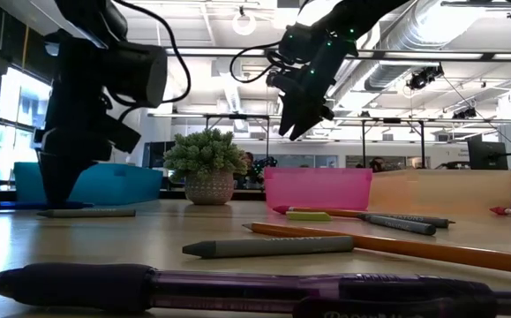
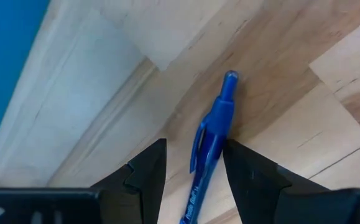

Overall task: Sort crayons/erasers/pens/pencils in bins
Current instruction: Put the blue pen into the orange bin

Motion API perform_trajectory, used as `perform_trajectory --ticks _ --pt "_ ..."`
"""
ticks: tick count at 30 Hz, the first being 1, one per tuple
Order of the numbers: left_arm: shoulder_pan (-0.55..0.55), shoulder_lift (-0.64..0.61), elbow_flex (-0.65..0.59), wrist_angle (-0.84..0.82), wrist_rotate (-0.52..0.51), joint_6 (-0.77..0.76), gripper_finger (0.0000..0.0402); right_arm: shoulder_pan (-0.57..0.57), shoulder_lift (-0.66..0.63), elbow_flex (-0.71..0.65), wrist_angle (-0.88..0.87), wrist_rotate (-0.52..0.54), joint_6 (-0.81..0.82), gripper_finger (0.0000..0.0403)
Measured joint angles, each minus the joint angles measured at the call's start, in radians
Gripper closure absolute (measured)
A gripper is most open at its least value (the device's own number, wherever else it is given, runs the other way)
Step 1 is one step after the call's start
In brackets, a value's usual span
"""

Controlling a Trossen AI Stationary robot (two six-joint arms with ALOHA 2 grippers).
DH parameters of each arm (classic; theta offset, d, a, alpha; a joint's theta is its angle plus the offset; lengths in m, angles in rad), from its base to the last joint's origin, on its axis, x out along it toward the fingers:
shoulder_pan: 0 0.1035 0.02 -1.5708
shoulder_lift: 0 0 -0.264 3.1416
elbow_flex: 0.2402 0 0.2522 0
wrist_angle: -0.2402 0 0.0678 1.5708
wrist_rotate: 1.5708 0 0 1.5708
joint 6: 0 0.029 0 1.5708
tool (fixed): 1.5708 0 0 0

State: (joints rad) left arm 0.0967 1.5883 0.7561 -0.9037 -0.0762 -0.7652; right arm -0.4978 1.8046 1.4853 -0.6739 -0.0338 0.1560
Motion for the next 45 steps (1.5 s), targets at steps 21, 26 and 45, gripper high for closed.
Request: perform_trajectory --ticks 21,26,45 --pt "0.04 0.02 -0.002 0.04 0.053 0.095 0.0347 0.0 0.0 -0.001 -0.053 0.0 -0.007 0.0215" --pt "0.04 0.018 -0.002 0.038 0.053 0.096 0.0364 0.0 0.001 0.018 -0.088 0.0 -0.012 0.0215" --pt "0.041 -0.143 -0.007 0.197 0.113 0.104 0.0368 0.002 0.001 0.158 -0.28 -0.066 -0.15 0.0215"
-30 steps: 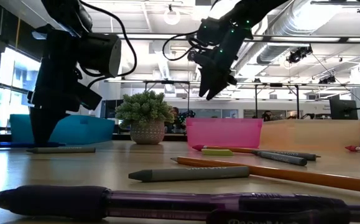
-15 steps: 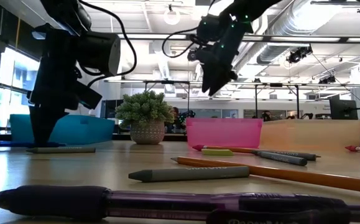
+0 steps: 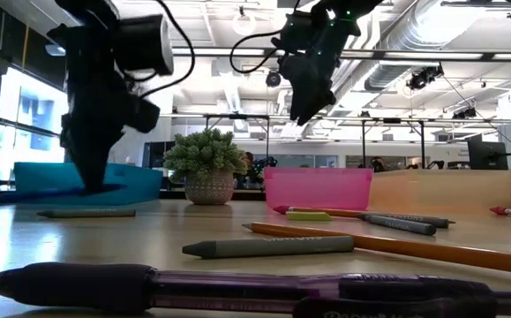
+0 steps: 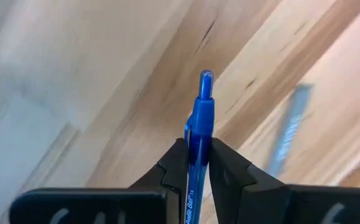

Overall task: Sort crayons/erasers/pens/pencils in bins
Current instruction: Put the blue pen into the orange bin

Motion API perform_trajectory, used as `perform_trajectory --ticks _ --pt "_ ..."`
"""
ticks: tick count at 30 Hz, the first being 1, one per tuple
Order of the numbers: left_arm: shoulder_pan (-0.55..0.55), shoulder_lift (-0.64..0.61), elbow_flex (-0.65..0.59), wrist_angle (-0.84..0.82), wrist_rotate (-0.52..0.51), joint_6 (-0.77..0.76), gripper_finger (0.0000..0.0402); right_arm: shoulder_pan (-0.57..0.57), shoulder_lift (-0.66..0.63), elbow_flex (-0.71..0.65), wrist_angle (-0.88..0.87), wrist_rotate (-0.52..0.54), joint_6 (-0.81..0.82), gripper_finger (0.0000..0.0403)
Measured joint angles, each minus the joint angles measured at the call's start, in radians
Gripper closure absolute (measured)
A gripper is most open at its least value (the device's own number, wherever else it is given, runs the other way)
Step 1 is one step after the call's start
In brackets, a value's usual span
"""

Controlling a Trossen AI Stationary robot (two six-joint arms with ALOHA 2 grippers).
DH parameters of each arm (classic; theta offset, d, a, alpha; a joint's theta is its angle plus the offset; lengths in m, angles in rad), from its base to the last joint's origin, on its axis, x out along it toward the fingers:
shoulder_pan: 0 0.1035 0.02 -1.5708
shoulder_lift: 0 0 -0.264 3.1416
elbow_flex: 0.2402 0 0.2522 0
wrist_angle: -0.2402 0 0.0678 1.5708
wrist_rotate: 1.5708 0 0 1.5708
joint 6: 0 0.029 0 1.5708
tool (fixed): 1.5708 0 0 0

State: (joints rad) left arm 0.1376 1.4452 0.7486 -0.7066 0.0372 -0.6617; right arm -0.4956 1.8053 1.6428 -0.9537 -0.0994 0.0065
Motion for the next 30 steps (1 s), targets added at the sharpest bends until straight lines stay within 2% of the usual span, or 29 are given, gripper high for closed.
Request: perform_trajectory --ticks 6,13,22,30 --pt "0.015 -0.079 0.0 0.078 0.005 -0.008 0.0368 0.023 0.0 0.0 -0.008 -0.049 -0.017 0.0215" --pt "0.101 -0.163 0.002 0.206 0.003 -0.003 0.0368 0.077 0.0 0.0 -0.006 -0.135 -0.052 0.0215" --pt "0.205 -0.225 0.003 0.434 0.037 0.03 0.0367 0.137 0.0 0.0 0.001 -0.145 -0.051 0.0215" --pt "0.238 -0.225 0.003 0.645 0.081 0.101 0.0368 0.176 0.0 0.0 0.058 -0.149 -0.01 0.0215"
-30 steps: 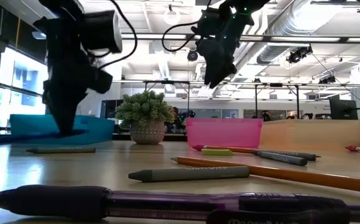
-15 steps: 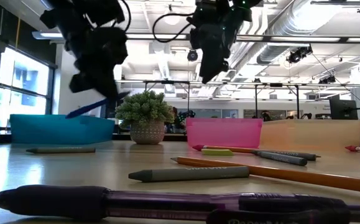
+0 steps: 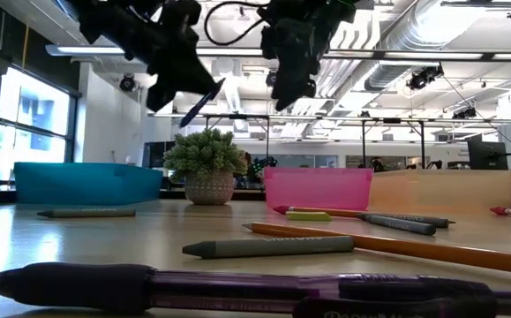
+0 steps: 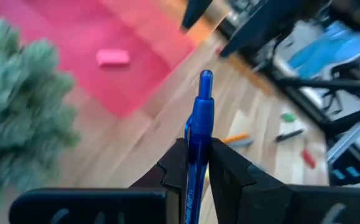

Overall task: Sort crayons/erasers/pens/pencils in bins
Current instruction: Put the blue pen into the orange bin

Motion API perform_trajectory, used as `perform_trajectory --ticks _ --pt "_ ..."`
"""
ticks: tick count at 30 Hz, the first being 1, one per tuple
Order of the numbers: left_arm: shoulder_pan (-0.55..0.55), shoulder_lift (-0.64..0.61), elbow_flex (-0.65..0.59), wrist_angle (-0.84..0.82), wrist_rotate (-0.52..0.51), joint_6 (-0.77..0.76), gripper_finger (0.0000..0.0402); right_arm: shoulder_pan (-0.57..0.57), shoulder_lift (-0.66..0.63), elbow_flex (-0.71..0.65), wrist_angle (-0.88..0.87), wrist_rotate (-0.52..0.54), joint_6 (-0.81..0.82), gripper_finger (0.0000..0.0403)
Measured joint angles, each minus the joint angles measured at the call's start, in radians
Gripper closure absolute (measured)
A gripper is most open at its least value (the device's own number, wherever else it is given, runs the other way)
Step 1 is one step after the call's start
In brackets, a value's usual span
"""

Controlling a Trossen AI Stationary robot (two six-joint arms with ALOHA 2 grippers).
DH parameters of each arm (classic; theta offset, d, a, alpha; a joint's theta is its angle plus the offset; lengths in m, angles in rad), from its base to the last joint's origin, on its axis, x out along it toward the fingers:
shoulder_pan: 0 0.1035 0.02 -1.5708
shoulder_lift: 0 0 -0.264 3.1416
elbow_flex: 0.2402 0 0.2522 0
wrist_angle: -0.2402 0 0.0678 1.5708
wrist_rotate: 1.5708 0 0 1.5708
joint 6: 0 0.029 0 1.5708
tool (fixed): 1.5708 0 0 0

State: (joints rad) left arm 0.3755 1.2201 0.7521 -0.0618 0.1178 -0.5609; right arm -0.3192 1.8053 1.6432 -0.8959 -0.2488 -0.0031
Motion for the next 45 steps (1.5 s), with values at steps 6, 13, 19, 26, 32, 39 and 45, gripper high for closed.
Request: perform_trajectory --ticks 6,13,19,26,32,39,45 --pt "0.031 0.0 0.0 0.139 0.022 0.017 0.0368 0.02 -0.042 0.0 0.081 -0.045 -0.001 0.0215" --pt "0.055 0.0 0.0 0.291 0.022 0.068 0.0368 0.019 -0.099 0.001 0.178 -0.058 0.018 0.0215" --pt "0.062 0.0 0.0 0.425 0.021 0.099 0.0367 0.023 -0.104 0.001 0.272 -0.058 0.081 0.0215" --pt "0.063 0.0 0.0 0.532 0.005 0.12 0.0369 0.045 -0.105 0.001 0.366 -0.059 0.1 0.0215" --pt "0.062 0.0 0.0 0.539 0.003 0.121 0.0369 0.054 -0.105 0.001 0.399 -0.047 0.135 0.0217" --pt "0.062 0.0 0.0 0.55 -0.029 0.128 0.0369 0.053 -0.105 0.001 0.404 -0.039 0.162 0.0283" --pt "0.061 0.0 0.0 0.56 -0.028 0.13 0.0369 0.052 -0.105 0.001 0.4 -0.038 0.185 0.0365"
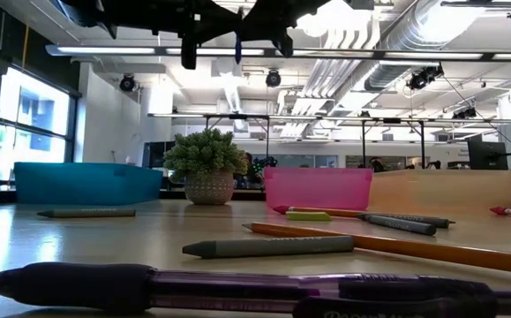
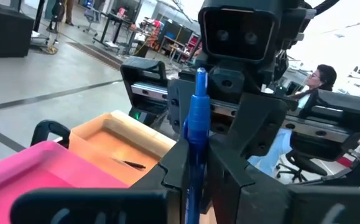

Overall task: Sort crayons/erasers/pens/pencils in bins
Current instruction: Put the blue pen into the orange bin

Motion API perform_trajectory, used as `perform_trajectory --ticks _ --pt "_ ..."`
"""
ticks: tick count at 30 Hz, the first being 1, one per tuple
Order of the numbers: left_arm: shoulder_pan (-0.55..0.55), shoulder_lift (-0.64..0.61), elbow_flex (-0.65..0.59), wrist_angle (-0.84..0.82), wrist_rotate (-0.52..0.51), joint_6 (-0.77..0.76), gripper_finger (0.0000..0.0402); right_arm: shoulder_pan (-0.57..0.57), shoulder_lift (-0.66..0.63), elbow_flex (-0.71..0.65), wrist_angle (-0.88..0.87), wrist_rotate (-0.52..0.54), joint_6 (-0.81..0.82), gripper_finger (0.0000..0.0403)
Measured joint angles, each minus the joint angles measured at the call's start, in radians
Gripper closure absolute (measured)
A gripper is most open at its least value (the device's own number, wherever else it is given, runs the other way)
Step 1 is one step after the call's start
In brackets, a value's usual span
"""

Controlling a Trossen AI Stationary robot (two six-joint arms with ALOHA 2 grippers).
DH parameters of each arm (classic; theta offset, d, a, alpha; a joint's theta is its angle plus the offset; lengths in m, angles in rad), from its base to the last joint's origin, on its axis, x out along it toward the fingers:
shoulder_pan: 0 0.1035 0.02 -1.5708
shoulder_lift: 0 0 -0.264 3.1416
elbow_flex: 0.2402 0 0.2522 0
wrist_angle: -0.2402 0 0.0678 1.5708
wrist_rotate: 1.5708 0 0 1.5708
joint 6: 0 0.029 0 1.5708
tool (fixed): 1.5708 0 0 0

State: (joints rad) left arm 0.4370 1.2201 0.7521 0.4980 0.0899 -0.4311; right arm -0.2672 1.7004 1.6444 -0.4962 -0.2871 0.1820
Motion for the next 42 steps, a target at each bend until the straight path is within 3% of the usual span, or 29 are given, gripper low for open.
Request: perform_trajectory --ticks 3,15,20,31,42 --pt "0.0 0.0 0.0 0.0 0.004 0.001 0.0369 0.0 0.0 0.0 -0.001 0.0 0.007 0.0393" --pt "-0.001 0.004 0.0 -0.034 0.003 0.02 0.0365 0.0 0.002 -0.001 -0.032 0.003 0.035 0.0389" --pt "-0.008 0.004 0.0 -0.05 -0.01 0.109 0.0333 0.001 0.002 -0.001 -0.054 0.019 0.027 0.0392" --pt "-0.008 0.006 0.0 -0.063 -0.076 0.128 0.0238 0.0 0.002 -0.001 -0.121 0.044 0.009 0.0393" --pt "-0.004 0.006 0.0 -0.118 -0.079 0.129 0.0226 -0.038 -0.043 -0.001 -0.278 0.193 -0.069 0.0393"
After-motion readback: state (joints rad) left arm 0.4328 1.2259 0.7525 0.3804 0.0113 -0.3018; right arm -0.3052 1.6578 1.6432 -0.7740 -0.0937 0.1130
